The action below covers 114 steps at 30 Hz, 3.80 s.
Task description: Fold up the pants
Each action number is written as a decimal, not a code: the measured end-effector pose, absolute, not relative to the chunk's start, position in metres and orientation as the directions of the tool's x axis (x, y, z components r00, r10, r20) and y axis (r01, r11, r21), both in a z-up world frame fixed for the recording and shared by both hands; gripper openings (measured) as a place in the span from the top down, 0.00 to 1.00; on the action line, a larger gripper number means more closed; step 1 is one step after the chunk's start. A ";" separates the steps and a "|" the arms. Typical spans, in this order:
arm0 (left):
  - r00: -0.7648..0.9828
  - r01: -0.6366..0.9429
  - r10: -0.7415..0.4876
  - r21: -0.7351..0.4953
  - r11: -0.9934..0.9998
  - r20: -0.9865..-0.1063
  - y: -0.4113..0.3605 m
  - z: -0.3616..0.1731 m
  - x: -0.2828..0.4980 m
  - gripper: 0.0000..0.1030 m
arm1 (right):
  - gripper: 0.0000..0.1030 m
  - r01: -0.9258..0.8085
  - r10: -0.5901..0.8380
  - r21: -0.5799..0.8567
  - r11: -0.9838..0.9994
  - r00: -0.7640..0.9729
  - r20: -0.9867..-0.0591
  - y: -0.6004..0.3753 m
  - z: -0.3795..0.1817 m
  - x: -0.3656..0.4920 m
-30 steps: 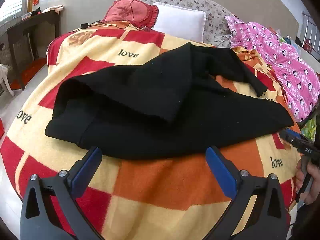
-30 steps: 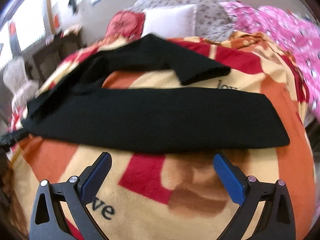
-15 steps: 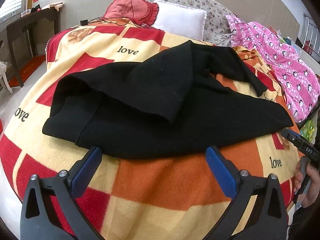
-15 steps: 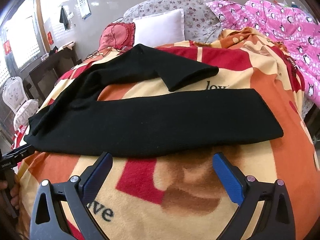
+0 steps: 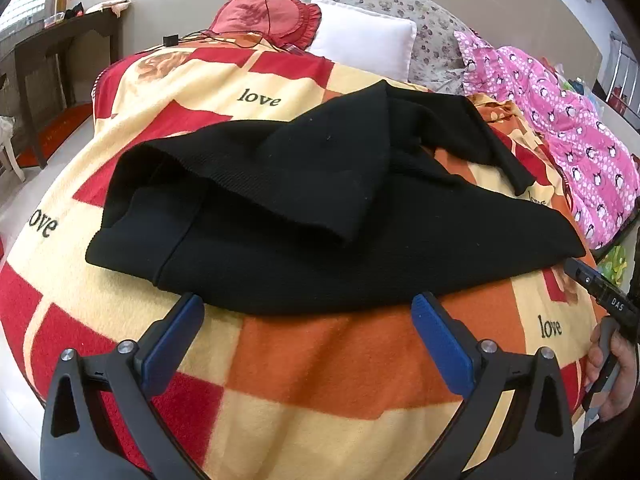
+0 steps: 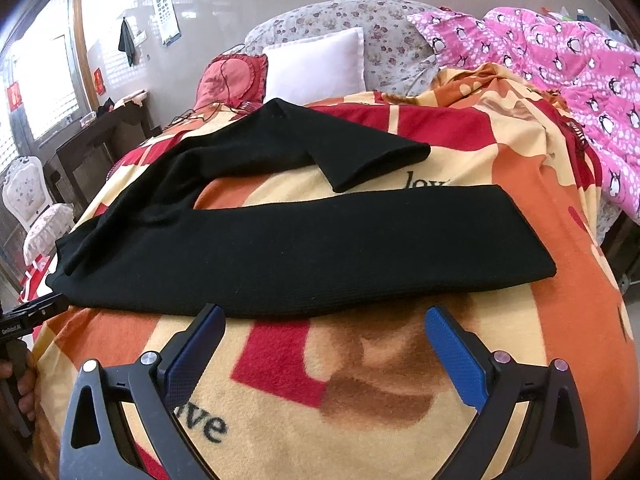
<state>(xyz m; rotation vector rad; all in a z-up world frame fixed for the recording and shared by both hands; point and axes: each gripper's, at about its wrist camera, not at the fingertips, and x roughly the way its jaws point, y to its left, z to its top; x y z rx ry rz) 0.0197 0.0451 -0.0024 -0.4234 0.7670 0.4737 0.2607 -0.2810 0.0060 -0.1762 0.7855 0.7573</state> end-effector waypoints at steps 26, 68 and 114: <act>0.618 -0.548 0.238 -0.193 0.814 -0.750 0.047 -0.003 0.021 0.00 | 0.03 -0.669 0.547 0.128 0.732 0.465 -0.696 -0.284 0.005 0.262; 0.621 -0.549 0.238 -0.198 0.812 -0.747 0.047 -0.002 0.020 0.00 | 0.02 -0.651 0.535 0.121 0.750 0.487 -0.691 -0.284 0.007 0.262; 0.705 -0.561 0.218 -0.343 0.753 -0.675 0.108 0.020 -0.057 0.00 | 0.02 -0.684 0.577 0.134 0.717 0.474 -0.666 -0.285 0.010 0.258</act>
